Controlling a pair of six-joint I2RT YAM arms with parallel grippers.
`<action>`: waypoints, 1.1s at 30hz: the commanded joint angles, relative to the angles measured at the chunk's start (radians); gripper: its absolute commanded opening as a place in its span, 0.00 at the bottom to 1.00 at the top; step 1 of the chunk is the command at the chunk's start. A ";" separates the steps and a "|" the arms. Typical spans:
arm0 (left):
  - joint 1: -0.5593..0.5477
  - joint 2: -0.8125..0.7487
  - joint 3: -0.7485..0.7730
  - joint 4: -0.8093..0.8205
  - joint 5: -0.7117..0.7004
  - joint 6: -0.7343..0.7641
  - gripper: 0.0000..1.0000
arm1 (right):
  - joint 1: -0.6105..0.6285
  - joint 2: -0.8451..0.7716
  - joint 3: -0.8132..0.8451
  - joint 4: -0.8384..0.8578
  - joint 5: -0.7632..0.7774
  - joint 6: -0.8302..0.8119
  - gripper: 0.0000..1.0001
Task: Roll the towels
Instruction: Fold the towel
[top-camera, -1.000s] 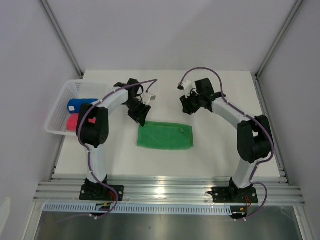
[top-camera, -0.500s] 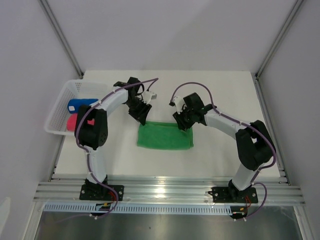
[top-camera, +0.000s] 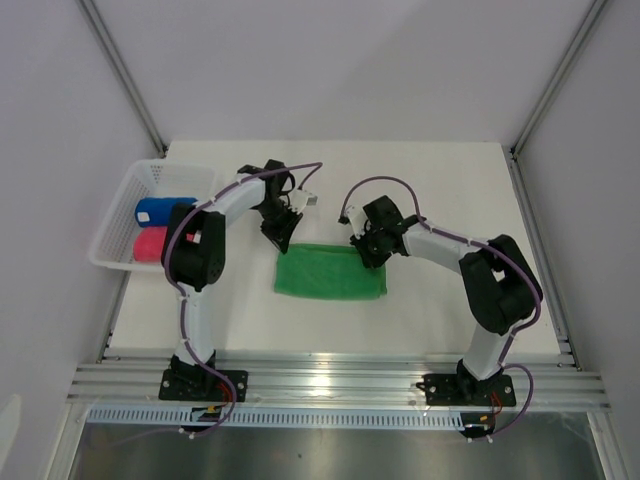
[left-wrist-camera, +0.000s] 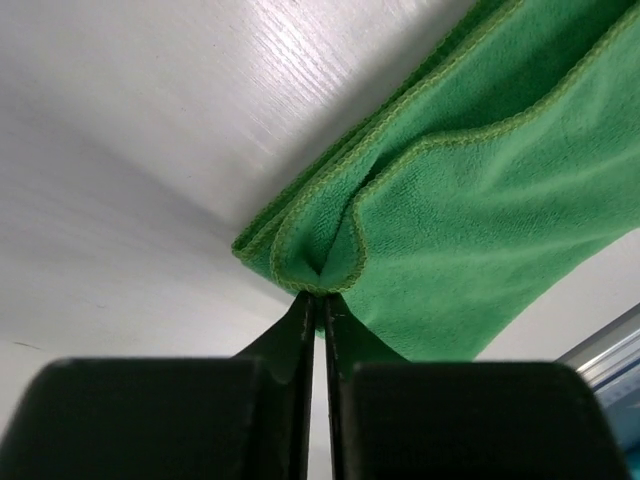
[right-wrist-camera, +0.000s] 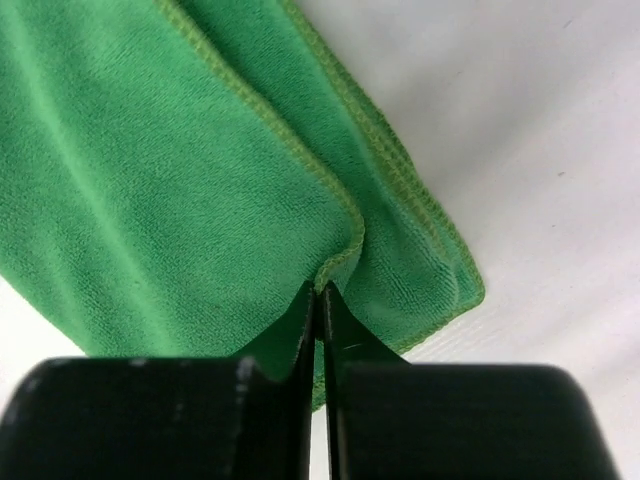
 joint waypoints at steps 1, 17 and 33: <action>-0.004 -0.004 0.038 -0.011 -0.013 -0.008 0.03 | -0.015 -0.016 0.020 0.028 0.023 0.021 0.00; -0.004 -0.009 0.052 -0.008 -0.080 0.018 0.01 | -0.160 -0.037 0.064 0.084 -0.156 0.141 0.00; -0.004 -0.006 0.042 0.002 -0.086 0.014 0.09 | -0.204 0.135 0.118 0.176 -0.077 0.211 0.10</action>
